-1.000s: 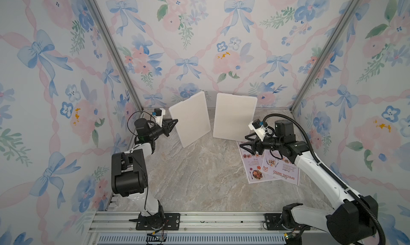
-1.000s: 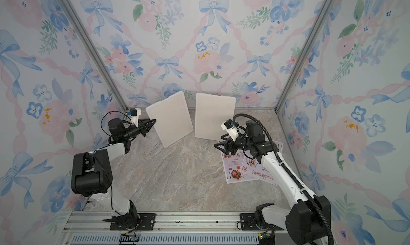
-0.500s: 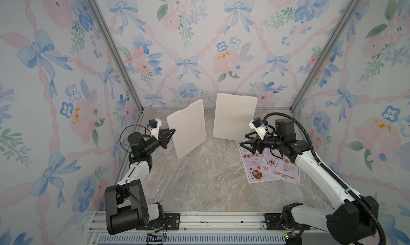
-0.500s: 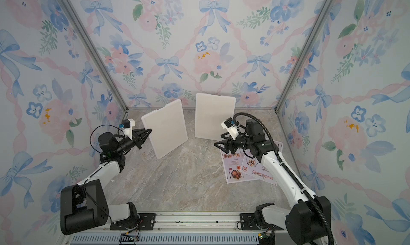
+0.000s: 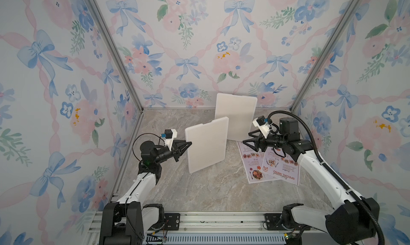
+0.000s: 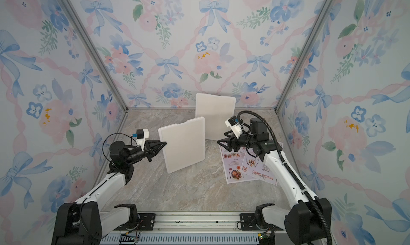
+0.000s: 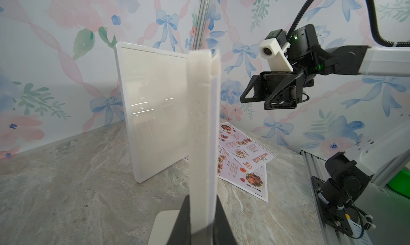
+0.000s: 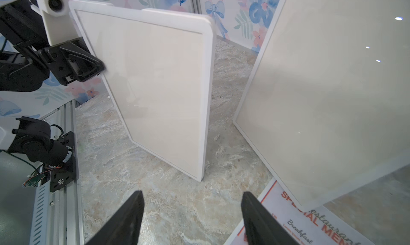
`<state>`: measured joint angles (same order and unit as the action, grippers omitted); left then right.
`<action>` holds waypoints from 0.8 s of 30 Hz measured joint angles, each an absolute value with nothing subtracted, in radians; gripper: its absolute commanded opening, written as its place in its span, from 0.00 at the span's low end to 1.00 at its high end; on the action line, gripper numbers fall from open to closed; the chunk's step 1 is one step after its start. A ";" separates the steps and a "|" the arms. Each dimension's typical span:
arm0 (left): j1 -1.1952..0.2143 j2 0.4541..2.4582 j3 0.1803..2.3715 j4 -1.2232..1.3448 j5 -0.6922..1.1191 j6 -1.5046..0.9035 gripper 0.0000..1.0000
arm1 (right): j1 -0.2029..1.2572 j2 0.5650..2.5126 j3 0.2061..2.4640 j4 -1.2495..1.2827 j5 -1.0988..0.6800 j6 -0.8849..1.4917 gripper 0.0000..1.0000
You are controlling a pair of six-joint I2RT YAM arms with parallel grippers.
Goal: Insert the menus into the narrow rack
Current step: Place the narrow rack at the center of the board.
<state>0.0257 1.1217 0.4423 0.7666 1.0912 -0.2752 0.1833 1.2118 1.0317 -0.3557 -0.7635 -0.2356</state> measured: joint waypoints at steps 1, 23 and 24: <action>0.026 1.122 0.442 0.767 1.097 -0.275 0.00 | 0.169 1.199 1.026 -0.356 -0.760 -0.220 0.71; 0.022 1.274 0.505 0.799 1.010 -0.186 0.63 | 0.099 1.098 0.985 -0.417 -0.538 0.008 0.80; 0.028 1.274 0.506 0.799 1.001 -0.183 0.61 | 0.099 1.098 0.987 -0.420 -0.538 0.008 0.80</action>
